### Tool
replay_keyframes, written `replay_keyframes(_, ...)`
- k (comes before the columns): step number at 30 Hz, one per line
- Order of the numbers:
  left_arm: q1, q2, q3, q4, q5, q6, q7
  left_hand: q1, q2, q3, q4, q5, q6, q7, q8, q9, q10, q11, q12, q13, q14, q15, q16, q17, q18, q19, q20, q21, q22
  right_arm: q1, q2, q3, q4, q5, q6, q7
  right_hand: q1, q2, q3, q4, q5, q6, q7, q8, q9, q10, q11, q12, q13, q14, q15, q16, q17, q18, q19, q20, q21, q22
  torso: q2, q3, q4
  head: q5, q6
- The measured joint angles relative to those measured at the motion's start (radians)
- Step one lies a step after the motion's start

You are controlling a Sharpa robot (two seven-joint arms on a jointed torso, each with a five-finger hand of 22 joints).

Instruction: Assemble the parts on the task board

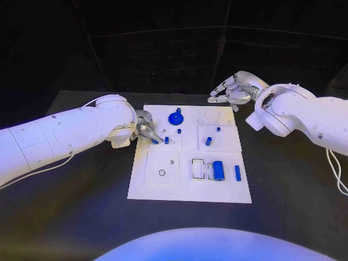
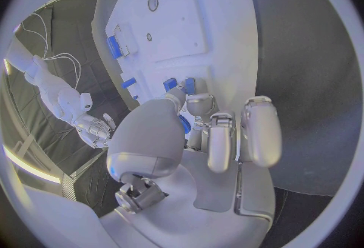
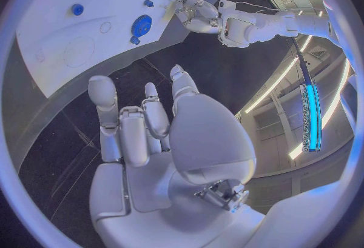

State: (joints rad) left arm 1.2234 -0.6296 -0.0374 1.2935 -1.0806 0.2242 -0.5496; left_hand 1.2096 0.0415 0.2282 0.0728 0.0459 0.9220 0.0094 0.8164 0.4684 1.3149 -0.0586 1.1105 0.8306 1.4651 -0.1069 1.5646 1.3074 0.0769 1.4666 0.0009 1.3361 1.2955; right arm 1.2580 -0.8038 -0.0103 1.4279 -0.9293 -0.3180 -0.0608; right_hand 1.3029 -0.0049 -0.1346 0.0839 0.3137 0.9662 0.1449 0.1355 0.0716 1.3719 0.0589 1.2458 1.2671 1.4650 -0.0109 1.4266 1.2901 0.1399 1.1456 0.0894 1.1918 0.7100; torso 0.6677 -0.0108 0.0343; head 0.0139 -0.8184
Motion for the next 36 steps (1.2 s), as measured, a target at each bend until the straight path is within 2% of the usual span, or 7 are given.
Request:
replay_keyframes(10, 0.001, 0.003, 0.0, -0.005, 0.0, 0.005, 0.0, -0.001, -0.001, -0.003, -0.003, -0.005, -0.002, 0.002, 0.0, 0.0, 0.0, 0.0, 0.0, 0.0, 0.0, 0.0, 0.0, 0.0, 0.0, 0.0, 0.0, 0.0, -0.001, 0.0, 0.0, 0.0, -0.001, 0.0, 0.0, 0.0, 0.0, 0.0, 0.0, 0.0, 0.0, 0.0, 0.0, 0.0, 0.0, 0.0, 0.0, 0.0, 0.0, 0.0, 0.0, 0.0, 0.0, 0.0, 0.0, 0.0, 0.0, 0.0, 0.0, -0.0002, -0.0002, -0.001, -0.001)
replay_keyframes(13, 0.002, 0.005, 0.0, -0.01, 0.0, 0.009, -0.001, -0.029, -0.009, -0.009, -0.008, -0.006, -0.001, 0.002, 0.0, 0.005, 0.0, 0.0, -0.003, -0.004, 0.0, 0.0, 0.0, 0.0, 0.0, 0.0, 0.0, 0.0, -0.005, 0.0, 0.0, 0.0, -0.001, 0.0, 0.0, 0.0, 0.0, 0.0, -0.002, 0.002, 0.0, 0.0, 0.0, 0.0, 0.0, 0.0, 0.0, 0.0, 0.0, 0.0, 0.0, 0.0, 0.0, 0.0, 0.0, 0.0, -0.004, -0.001, 0.0, 0.0, -0.0004, -0.001, -0.001)
replay_keyframes(19, 0.002, 0.009, -0.001, -0.021, 0.0, 0.014, -0.01, -0.073, -0.033, -0.068, 0.022, -0.003, 0.002, -0.002, 0.009, 0.006, 0.0, 0.0, -0.007, -0.007, 0.0, 0.0, 0.0, 0.0, 0.0, 0.0, 0.0, -0.004, -0.005, 0.0, 0.0, 0.0, 0.0, 0.0, 0.0, 0.0, -0.004, 0.004, -0.007, 0.002, 0.0, 0.0, 0.0, 0.0, 0.0, -0.004, -0.004, 0.0, -0.001, 0.0, 0.0, 0.0, -0.001, 0.0, 0.0, 0.0, -0.007, -0.002, 0.0, 0.0005, -0.0005, -0.001, -0.001)
replay_keyframes(26, 0.003, 0.014, -0.001, -0.029, -0.002, 0.019, -0.019, -0.096, -0.041, -0.107, 0.041, -0.003, 0.004, -0.004, 0.01, 0.007, 0.0, 0.0, -0.007, -0.007, 0.0, 0.0, 0.0, 0.0, 0.0, 0.0, 0.0, -0.004, -0.001, 0.0, -0.001, 0.0, 0.0, 0.0, 0.0, 0.0, -0.004, 0.004, -0.007, 0.002, 0.0, 0.0, 0.0, 0.0, 0.0, -0.004, -0.004, 0.0, -0.001, 0.0, 0.0, 0.0, -0.001, 0.0, 0.0, 0.0, -0.007, -0.002, 0.0, 0.0006, -0.0005, -0.002, -0.002)
replay_keyframes(31, 0.003, 0.015, -0.001, -0.03, -0.002, 0.021, -0.023, -0.108, -0.044, -0.132, 0.051, -0.003, 0.004, -0.004, 0.011, 0.009, 0.0, 0.0, -0.007, -0.002, 0.0, 0.0, 0.0, 0.0, 0.0, 0.0, 0.0, -0.004, 0.005, 0.0, -0.002, 0.0, 0.001, 0.0, 0.0, 0.0, -0.004, 0.004, -0.007, 0.002, 0.0, 0.0, 0.0, 0.0, 0.0, -0.004, -0.004, 0.0, -0.001, 0.0, 0.0, 0.0, -0.001, 0.0, 0.0, 0.0, -0.007, -0.002, 0.0, 0.0006, -0.0006, -0.001, -0.003)
replay_keyframes(36, 0.004, 0.017, -0.001, -0.03, -0.003, 0.021, -0.024, -0.121, -0.034, -0.151, 0.065, -0.003, 0.004, -0.004, 0.008, 0.011, 0.0, 0.0, -0.007, 0.002, 0.0, 0.0, 0.0, 0.0, 0.0, 0.0, 0.0, 0.002, 0.012, 0.0, -0.002, 0.0, 0.001, 0.0, 0.0, 0.0, -0.004, 0.004, -0.007, 0.002, 0.0, 0.0, 0.0, 0.0, 0.0, -0.004, -0.004, 0.0, -0.001, 0.0, 0.0, 0.0, -0.001, 0.0, 0.0, 0.0, -0.007, -0.002, 0.0, 0.0004, -0.0006, -0.002, -0.002)
